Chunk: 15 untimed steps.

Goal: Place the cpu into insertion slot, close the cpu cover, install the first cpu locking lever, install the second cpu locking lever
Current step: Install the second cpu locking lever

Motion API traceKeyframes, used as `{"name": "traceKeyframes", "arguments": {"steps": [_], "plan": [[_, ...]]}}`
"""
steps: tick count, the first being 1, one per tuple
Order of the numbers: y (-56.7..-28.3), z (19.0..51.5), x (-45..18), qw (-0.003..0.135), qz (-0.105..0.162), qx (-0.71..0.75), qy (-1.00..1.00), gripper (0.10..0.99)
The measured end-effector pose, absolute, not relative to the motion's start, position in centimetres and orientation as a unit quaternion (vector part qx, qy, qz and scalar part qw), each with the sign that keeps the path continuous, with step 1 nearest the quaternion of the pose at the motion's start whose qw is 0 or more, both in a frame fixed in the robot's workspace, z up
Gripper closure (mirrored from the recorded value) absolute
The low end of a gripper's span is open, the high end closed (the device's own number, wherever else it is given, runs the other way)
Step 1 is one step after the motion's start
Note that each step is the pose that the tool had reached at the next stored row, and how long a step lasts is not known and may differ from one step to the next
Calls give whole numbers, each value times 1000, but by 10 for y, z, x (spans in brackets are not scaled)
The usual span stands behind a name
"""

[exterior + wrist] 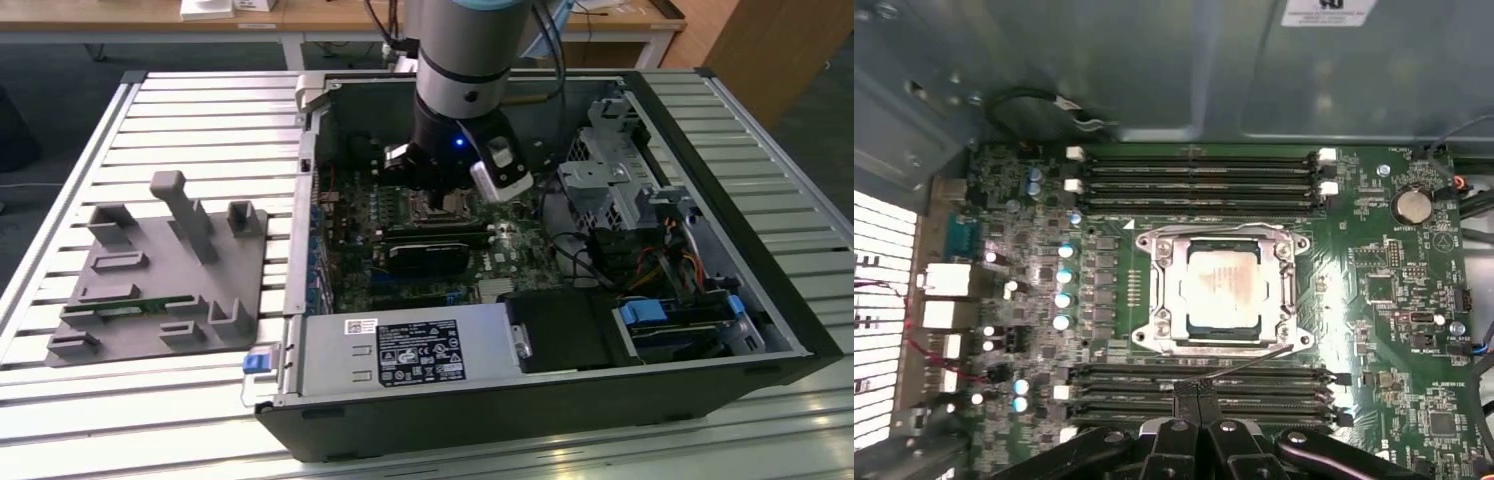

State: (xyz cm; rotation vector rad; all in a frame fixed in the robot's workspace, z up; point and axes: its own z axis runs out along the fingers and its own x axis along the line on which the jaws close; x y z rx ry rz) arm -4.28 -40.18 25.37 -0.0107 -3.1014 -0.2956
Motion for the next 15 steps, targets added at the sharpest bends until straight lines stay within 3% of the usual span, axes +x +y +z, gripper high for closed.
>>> {"name": "traceKeyframes", "arguments": {"steps": [15], "plan": [[-402,232,-47,14,-95,-3,-995,980]]}}
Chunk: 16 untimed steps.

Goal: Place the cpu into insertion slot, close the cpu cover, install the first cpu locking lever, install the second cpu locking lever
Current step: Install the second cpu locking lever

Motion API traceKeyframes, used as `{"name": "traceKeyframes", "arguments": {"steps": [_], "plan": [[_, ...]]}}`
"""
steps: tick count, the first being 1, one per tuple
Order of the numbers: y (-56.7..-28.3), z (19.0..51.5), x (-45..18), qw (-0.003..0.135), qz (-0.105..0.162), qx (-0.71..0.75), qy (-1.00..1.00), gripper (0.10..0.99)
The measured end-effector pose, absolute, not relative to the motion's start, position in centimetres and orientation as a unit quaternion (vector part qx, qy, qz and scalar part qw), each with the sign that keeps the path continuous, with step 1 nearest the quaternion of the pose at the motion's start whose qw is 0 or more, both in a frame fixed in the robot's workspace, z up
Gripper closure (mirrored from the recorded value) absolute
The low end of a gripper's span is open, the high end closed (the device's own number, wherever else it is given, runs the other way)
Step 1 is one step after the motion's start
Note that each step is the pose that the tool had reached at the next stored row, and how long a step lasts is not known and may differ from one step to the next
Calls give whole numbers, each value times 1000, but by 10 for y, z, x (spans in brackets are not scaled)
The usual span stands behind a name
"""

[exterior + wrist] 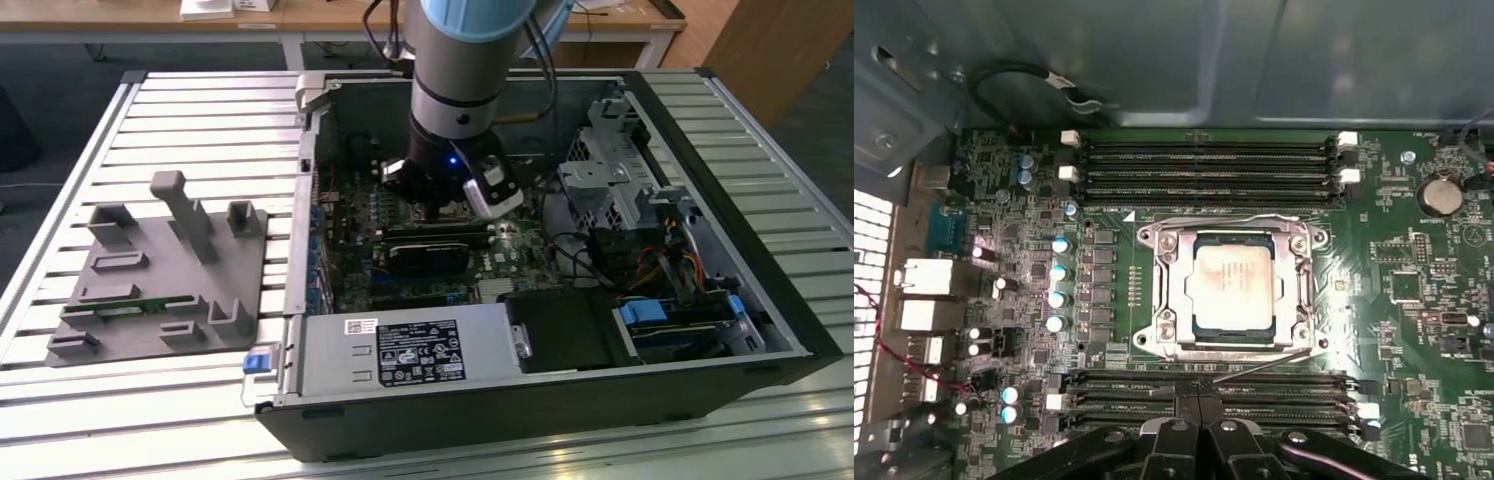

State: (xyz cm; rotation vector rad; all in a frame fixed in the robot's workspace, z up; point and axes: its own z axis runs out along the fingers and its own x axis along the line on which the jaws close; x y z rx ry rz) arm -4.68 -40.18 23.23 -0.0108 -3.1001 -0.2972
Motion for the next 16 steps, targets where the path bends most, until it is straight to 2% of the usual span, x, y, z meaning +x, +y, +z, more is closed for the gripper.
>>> {"name": "traceKeyframes", "arguments": {"steps": [5,10,16], "plan": [[-402,228,-47,14,-98,-3,-995,980],[-404,228,-47,14,-116,-3,-993,980],[-409,225,-52,14,-123,-3,-992,980]]}}
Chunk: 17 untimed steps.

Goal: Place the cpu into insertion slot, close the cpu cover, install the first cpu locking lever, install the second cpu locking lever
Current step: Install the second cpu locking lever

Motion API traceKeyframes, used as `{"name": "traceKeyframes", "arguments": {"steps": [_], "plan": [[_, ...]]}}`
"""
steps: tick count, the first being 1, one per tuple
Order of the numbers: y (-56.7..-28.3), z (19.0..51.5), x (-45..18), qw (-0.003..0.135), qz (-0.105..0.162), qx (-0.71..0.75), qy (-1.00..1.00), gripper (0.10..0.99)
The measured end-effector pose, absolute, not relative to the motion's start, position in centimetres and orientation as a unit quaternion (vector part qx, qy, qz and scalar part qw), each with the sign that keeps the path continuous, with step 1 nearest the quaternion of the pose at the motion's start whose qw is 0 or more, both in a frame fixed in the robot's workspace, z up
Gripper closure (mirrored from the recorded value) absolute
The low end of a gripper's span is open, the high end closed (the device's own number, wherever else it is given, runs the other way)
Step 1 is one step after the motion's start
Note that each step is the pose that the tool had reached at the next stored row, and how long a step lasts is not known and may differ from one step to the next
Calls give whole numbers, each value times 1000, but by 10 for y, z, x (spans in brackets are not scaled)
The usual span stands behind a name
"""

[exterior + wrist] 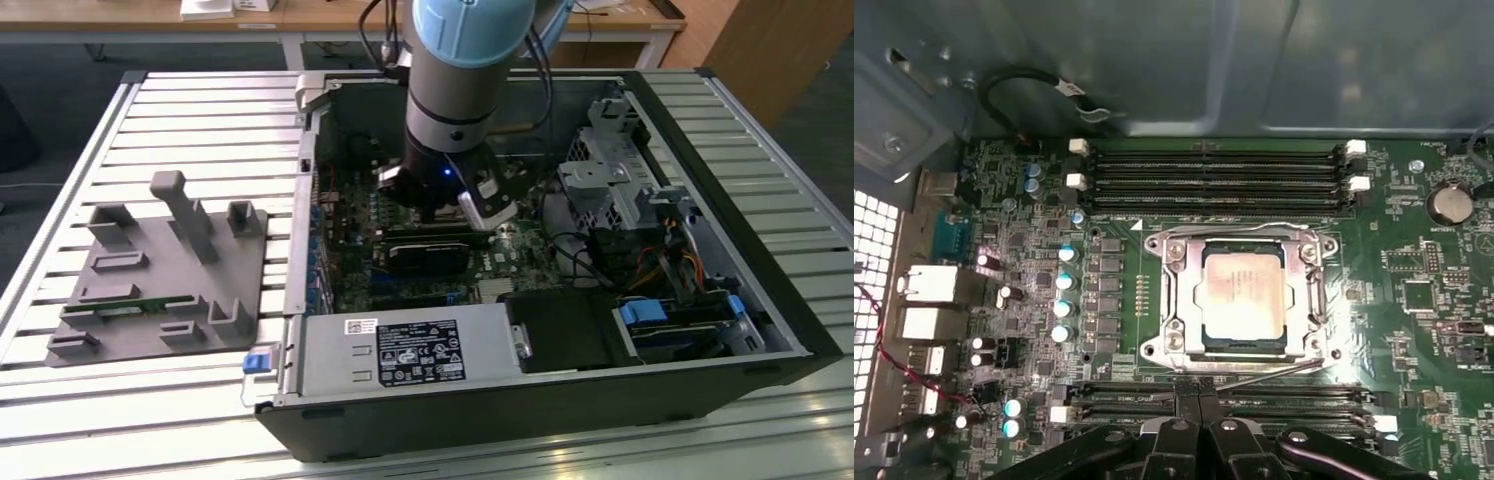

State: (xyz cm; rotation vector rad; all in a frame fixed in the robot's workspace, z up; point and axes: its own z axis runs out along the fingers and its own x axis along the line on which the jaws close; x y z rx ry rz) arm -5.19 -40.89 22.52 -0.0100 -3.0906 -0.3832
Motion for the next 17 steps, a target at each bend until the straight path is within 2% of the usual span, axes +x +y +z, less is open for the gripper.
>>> {"name": "traceKeyframes", "arguments": {"steps": [17], "plan": [[-413,207,-58,14,-133,-3,-991,980]]}}
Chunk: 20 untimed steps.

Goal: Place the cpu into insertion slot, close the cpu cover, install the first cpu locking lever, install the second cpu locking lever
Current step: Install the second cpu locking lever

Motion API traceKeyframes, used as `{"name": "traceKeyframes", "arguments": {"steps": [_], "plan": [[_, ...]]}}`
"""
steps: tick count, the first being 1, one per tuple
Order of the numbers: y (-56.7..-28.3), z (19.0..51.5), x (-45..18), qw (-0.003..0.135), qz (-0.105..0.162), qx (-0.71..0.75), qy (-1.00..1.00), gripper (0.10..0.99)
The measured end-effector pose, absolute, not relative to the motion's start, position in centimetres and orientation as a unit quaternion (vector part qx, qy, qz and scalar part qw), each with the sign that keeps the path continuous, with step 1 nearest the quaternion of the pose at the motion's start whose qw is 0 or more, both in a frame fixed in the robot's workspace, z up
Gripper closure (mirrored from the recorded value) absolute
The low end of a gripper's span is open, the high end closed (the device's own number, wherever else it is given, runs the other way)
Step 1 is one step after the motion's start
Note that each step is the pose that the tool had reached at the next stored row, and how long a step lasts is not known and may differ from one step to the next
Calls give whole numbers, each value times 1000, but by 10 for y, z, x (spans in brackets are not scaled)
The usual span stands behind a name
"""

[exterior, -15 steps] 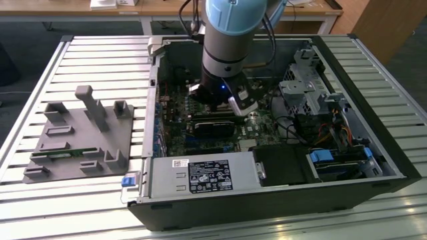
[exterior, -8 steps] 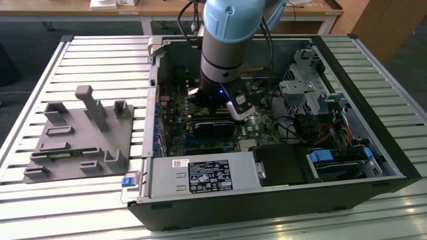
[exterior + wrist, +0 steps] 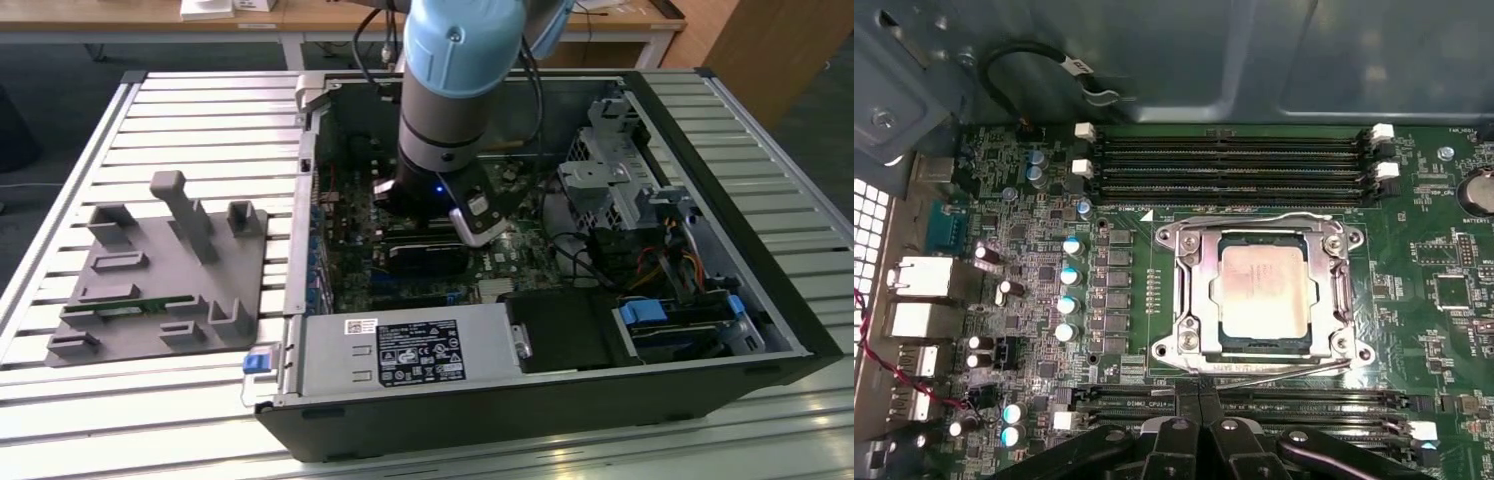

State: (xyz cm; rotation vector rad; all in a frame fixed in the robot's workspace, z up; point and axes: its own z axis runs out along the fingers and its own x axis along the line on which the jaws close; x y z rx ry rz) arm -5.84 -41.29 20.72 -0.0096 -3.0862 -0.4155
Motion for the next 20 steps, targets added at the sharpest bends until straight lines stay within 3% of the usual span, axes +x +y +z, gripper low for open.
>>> {"name": "traceKeyframes", "arguments": {"steps": [20], "plan": [[-413,194,-62,14,-142,-3,-990,980]]}}
